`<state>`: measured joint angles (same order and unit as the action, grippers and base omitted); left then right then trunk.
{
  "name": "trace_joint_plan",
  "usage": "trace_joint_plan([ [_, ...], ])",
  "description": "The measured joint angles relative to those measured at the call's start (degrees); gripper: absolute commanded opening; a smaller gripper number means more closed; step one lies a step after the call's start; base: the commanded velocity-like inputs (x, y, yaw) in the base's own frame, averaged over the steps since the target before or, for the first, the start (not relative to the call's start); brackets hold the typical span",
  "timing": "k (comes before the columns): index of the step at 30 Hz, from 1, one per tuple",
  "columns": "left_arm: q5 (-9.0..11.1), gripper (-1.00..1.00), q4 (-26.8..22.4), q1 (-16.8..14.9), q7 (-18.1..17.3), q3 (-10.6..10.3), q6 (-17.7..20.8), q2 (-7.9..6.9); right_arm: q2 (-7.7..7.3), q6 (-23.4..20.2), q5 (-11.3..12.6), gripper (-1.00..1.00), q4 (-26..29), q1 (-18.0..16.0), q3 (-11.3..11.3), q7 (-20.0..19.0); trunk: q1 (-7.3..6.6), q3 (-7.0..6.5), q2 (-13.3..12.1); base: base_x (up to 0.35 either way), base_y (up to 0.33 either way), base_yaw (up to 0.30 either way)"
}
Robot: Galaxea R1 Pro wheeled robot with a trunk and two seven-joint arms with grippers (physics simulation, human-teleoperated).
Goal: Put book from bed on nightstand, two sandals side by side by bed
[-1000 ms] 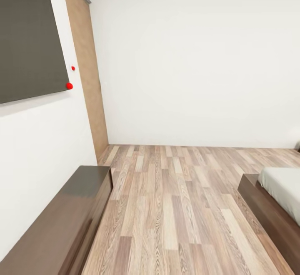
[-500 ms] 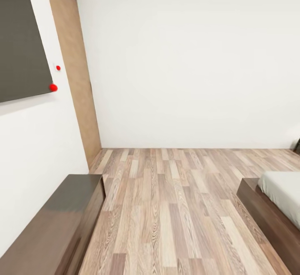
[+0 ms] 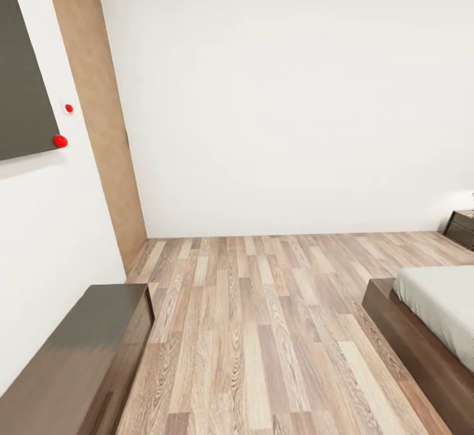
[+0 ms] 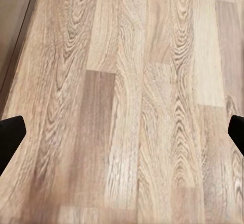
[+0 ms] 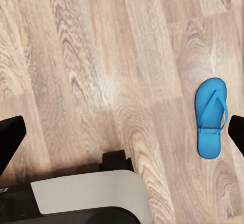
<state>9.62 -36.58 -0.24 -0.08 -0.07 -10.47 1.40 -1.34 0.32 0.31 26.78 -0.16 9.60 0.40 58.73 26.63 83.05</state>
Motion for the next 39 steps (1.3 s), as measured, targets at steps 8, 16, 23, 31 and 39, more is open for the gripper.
trace_joint_plan([
  [8, 0.0, 1.00, 0.0, 0.0, 0.0, 0.0, 0.0, 0.00, 0.09, 0.0, 0.0, 1.00, 0.0, 0.0, 0.0, 0.0, -0.01, -0.03, 0.0, 0.058, 0.000, -0.013],
  [16, 0.0, 1.00, 0.0, 0.0, 0.0, 0.0, 0.0, 0.00, 0.09, 0.0, -0.1, 1.00, 0.0, 0.0, 0.0, 0.0, -0.03, -0.03, 0.0, 0.277, 0.000, -0.001],
  [23, 0.0, 1.00, 0.0, 0.0, 0.0, 0.0, 0.0, 0.00, 0.09, 0.0, -0.1, 1.00, 0.0, 0.0, 0.0, 0.0, -0.03, -0.03, 0.0, 0.320, 0.000, 0.000],
  [31, 0.0, 1.00, 0.0, 0.0, 0.0, 0.0, 0.0, 0.00, 0.10, 0.0, -0.1, 1.00, 0.0, 0.0, 0.0, 0.0, -0.03, -0.03, 0.0, 0.316, 0.000, -0.001],
  [39, 0.0, 1.00, 0.0, 0.0, 0.0, 0.0, 0.0, 0.00, 0.03, 0.0, 0.0, 1.00, 0.0, 0.0, 0.0, 0.0, -0.01, -0.03, 0.0, 0.149, 0.000, -0.121],
])
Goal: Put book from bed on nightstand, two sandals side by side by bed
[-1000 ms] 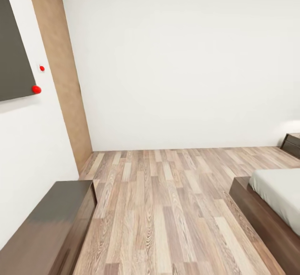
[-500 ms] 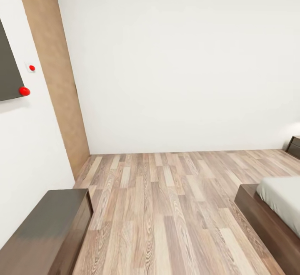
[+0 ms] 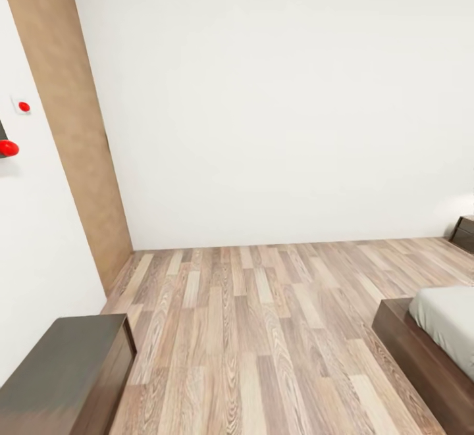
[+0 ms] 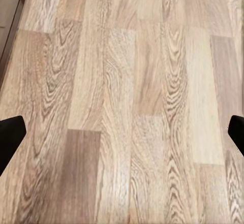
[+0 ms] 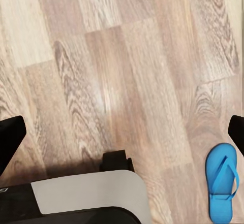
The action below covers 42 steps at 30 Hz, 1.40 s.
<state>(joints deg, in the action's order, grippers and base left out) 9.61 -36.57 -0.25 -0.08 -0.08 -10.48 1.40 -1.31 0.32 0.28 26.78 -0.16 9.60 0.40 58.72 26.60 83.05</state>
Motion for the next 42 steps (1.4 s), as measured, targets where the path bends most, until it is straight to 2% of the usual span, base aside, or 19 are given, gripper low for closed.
trace_joint_plan([
  [14, 0.0, 1.00, 0.0, 0.0, 0.0, 0.0, 0.0, 0.00, -0.02, 0.0, 0.0, 1.00, 0.0, 0.0, 0.0, 0.0, 0.01, 0.00, 0.0, 0.005, 0.000, -0.185],
  [31, 0.0, 1.00, 0.0, 0.0, 0.0, 0.0, 0.0, 0.00, -0.02, 0.0, 0.0, 1.00, 0.0, 0.0, 0.0, 0.0, -0.01, 0.00, 0.0, 0.225, 0.000, -0.014],
  [42, 0.0, 1.00, 0.0, 0.0, 0.0, 0.0, 0.0, 0.00, -0.05, 0.0, 0.0, 1.00, 0.0, 0.0, 0.0, 0.0, 0.01, 0.00, 0.0, 0.023, 0.000, -0.222],
])
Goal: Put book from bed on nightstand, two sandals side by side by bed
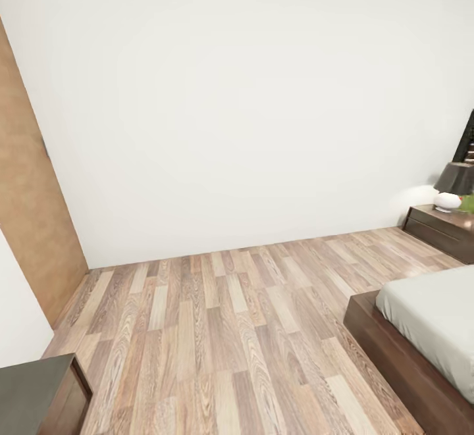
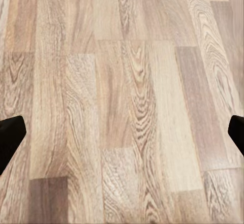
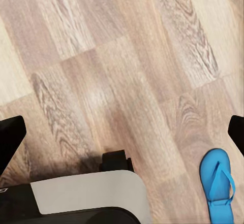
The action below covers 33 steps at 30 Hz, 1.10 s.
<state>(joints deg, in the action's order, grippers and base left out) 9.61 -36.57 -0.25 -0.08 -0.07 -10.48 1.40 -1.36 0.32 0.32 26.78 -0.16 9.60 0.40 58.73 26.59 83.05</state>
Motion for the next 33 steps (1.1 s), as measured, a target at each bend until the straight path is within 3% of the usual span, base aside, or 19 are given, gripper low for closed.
trace_joint_plan([
  [24, 0.0, 1.00, 0.0, 0.0, 0.0, 0.0, 0.0, 0.00, 0.02, 0.0, 0.0, 1.00, 0.0, 0.0, 0.0, 0.0, 0.00, 0.00, 0.0, 0.000, 0.000, -0.269],
  [33, 0.0, 1.00, 0.0, 0.0, 0.0, 0.0, 0.0, 0.00, 0.02, 0.0, 0.0, 1.00, 0.0, 0.0, 0.0, 0.0, -0.02, 0.00, 0.0, 0.173, 0.116, -0.269],
])
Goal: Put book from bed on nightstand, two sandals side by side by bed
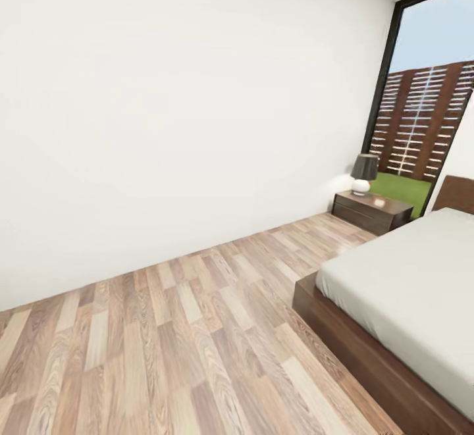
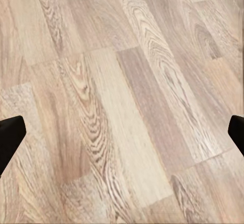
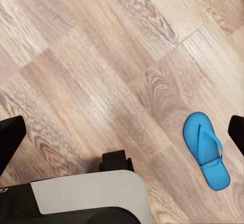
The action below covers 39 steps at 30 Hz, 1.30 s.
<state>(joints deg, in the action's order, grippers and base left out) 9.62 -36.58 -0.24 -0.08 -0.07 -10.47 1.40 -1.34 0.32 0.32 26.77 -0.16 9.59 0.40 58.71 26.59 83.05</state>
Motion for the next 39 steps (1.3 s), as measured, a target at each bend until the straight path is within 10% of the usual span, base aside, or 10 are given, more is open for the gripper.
trace_joint_plan([
  [39, 0.0, 1.00, 0.0, 0.0, 0.0, 0.0, 0.0, 0.00, 0.00, 0.0, -0.2, 1.00, 0.0, 0.0, 0.0, 0.0, 0.01, 0.00, 0.0, 0.143, 0.039, -0.053],
])
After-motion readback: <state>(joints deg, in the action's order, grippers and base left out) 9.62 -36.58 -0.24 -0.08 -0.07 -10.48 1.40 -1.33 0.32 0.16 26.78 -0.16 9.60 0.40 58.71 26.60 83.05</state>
